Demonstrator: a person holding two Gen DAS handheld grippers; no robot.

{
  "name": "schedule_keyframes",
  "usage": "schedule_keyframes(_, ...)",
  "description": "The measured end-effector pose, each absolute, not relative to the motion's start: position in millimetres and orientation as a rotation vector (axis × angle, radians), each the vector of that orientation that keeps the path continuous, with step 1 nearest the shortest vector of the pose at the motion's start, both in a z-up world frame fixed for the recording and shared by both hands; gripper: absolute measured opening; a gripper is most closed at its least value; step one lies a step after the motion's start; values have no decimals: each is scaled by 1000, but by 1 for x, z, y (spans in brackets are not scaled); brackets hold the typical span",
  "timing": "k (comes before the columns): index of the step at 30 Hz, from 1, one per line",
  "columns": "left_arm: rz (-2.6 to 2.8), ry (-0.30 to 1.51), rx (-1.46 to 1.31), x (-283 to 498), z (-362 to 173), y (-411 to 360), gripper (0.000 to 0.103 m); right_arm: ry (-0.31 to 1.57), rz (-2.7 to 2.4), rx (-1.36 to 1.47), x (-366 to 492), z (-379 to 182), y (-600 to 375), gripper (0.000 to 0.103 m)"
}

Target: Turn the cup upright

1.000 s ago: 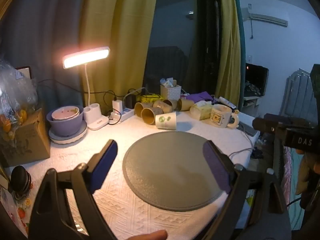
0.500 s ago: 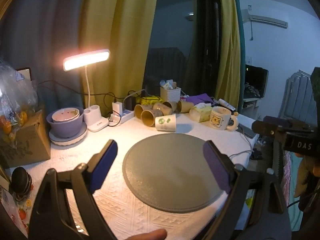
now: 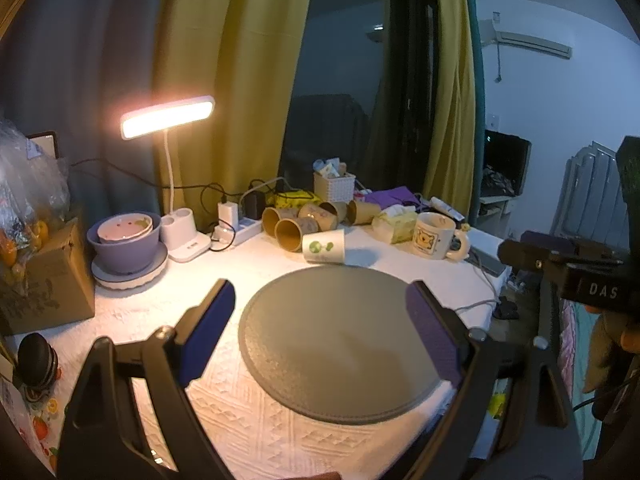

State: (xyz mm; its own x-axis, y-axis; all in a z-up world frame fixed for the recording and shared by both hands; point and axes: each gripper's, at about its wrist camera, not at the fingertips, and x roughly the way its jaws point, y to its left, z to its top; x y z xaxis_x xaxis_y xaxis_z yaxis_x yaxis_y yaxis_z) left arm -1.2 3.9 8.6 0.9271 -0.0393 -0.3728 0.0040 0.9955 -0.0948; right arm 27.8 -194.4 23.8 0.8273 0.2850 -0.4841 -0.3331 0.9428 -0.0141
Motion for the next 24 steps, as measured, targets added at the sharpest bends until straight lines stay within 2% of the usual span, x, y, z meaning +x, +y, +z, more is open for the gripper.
schedule_keyframes(24, 5, 368, -114, -4, 9, 12, 88, 501, 329, -102, 28, 25, -193, 65)
